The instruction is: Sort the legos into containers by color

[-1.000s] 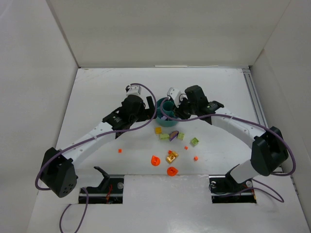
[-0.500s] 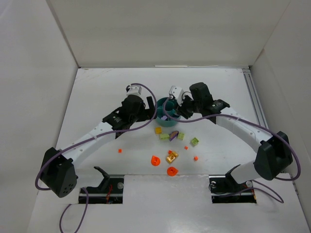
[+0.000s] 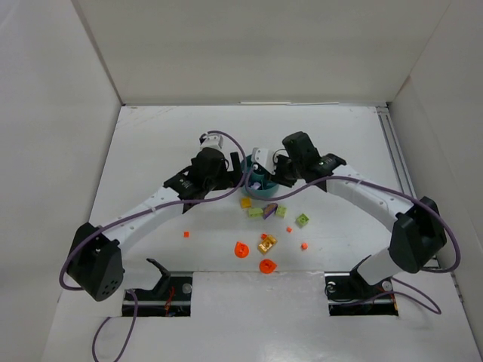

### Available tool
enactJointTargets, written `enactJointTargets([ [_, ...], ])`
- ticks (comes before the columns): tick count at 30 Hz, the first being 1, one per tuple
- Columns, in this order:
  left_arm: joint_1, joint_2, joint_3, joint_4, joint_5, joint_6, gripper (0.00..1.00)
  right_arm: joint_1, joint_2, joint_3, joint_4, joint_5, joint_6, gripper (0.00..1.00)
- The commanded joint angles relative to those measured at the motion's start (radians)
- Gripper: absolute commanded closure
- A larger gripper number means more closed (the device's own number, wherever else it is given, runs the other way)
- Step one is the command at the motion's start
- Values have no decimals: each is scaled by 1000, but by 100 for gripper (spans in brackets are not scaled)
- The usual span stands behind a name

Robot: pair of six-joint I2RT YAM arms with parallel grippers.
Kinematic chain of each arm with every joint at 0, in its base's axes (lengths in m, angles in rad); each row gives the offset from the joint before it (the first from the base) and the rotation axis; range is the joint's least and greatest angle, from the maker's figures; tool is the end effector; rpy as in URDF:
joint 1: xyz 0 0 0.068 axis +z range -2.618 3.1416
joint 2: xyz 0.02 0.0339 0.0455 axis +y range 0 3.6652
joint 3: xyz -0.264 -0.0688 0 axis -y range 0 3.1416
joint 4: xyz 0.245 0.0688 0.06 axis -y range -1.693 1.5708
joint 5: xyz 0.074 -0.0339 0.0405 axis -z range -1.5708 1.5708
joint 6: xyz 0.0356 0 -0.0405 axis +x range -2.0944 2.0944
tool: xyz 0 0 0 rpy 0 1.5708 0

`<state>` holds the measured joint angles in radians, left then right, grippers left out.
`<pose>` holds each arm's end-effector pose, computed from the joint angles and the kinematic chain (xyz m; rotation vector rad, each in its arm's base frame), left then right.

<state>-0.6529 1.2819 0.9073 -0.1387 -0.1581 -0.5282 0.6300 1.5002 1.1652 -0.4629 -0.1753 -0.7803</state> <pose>0.2336 -0.1716 0.2792 0.0342 2.1248 -0.5509 0.2619 0.1986 0.2749 -1.5909 1.7392 0.1344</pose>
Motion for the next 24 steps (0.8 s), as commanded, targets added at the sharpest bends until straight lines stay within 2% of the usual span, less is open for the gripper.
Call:
enactJointTargets([
  [1,2,6,27,33,11,22,0,7,32,60,-39,31,-66,94],
  [7,2,16,36,42,11,31,0,16,129,175,-115,45,-85,93],
  [10,2,16,36,42,11,31,0,37,153,186,-147,36,-126,95],
  [14,2,25,36,42,11,31,0,37,163,208,-169,117,-116,95],
  [19,2,45,36,42,20,31,0,37,196,268,-220,111,-21,83],
  [21,2,45,36,42,20,31,0,37,206,287,-220,111,71,82],
  [24,2,45,36,53,20,31,0,37,216,301,-220,148,246,86],
])
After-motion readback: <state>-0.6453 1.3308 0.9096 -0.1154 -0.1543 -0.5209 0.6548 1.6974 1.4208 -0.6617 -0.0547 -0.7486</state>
